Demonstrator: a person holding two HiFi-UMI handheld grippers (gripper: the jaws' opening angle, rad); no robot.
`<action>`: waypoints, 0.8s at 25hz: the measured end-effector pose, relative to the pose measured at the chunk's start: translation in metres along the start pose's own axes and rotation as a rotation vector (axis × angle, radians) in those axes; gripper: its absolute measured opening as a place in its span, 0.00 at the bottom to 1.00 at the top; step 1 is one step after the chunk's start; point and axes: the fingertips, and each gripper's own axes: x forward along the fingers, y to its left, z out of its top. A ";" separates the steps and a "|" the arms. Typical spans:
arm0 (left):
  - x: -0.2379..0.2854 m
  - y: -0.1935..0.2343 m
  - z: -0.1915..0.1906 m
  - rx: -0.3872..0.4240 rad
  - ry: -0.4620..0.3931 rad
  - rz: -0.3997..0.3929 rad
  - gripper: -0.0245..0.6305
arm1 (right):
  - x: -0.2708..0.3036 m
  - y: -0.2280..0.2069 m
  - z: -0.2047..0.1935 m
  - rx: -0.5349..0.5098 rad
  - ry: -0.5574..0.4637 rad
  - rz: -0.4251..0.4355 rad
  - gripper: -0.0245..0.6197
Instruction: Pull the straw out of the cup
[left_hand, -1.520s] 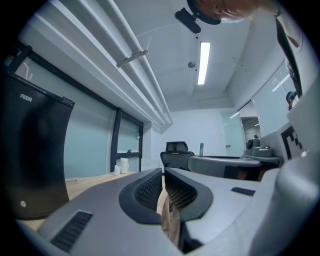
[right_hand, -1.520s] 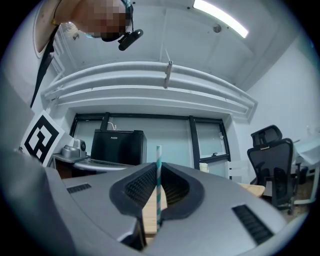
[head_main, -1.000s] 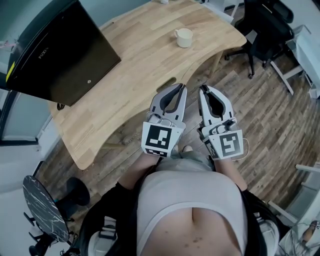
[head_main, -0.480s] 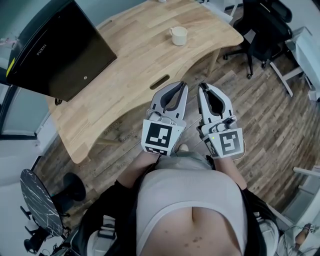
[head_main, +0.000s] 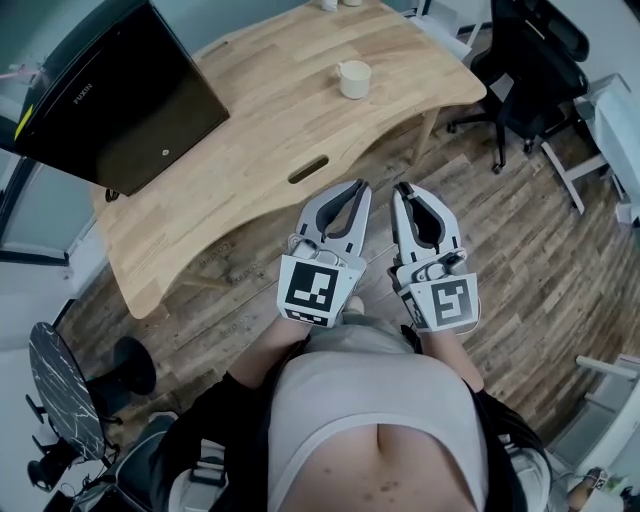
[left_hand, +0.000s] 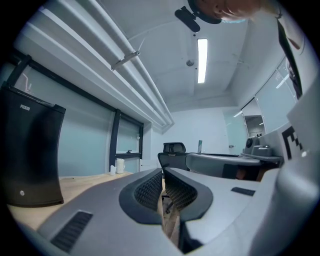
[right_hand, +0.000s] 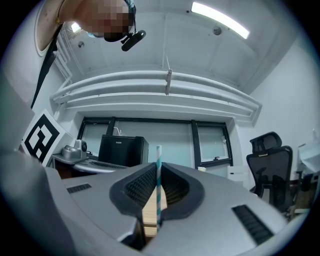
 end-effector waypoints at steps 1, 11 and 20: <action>0.000 -0.003 -0.002 0.000 0.004 0.005 0.07 | -0.002 -0.001 -0.001 0.003 0.002 0.006 0.10; -0.010 -0.019 -0.012 0.006 0.017 0.034 0.07 | -0.015 0.007 -0.011 0.031 0.004 0.057 0.10; -0.037 -0.018 -0.004 0.026 -0.011 0.016 0.07 | -0.024 0.028 -0.002 0.015 -0.015 0.035 0.10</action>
